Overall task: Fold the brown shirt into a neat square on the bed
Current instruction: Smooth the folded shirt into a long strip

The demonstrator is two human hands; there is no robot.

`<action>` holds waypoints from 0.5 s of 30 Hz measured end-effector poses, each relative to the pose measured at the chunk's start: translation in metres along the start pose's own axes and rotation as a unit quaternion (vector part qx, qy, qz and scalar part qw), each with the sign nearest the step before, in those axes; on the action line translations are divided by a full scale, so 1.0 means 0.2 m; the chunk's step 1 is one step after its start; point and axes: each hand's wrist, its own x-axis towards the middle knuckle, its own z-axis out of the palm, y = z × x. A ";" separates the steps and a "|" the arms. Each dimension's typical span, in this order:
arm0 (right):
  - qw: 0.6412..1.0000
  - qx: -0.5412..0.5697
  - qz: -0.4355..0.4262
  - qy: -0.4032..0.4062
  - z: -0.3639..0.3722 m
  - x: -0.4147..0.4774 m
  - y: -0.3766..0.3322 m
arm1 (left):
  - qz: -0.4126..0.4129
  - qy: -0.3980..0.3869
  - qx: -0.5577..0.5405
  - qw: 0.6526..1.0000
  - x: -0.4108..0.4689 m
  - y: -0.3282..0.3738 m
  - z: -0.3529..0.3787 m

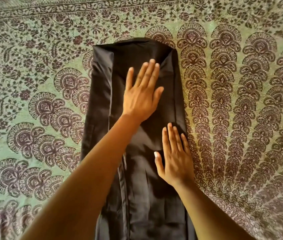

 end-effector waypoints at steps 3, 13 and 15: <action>1.000 0.001 -0.002 0.006 0.01 0.00 0.00 | -0.088 -0.006 0.015 0.996 -0.08 -0.25 -0.02; 1.000 0.000 -0.008 0.018 0.02 0.00 0.01 | -0.252 -0.117 -0.021 0.960 -0.05 -0.51 -0.01; 1.000 0.004 -0.011 0.024 0.02 0.00 0.01 | -0.262 -0.102 -0.036 0.959 -0.15 -0.44 -0.04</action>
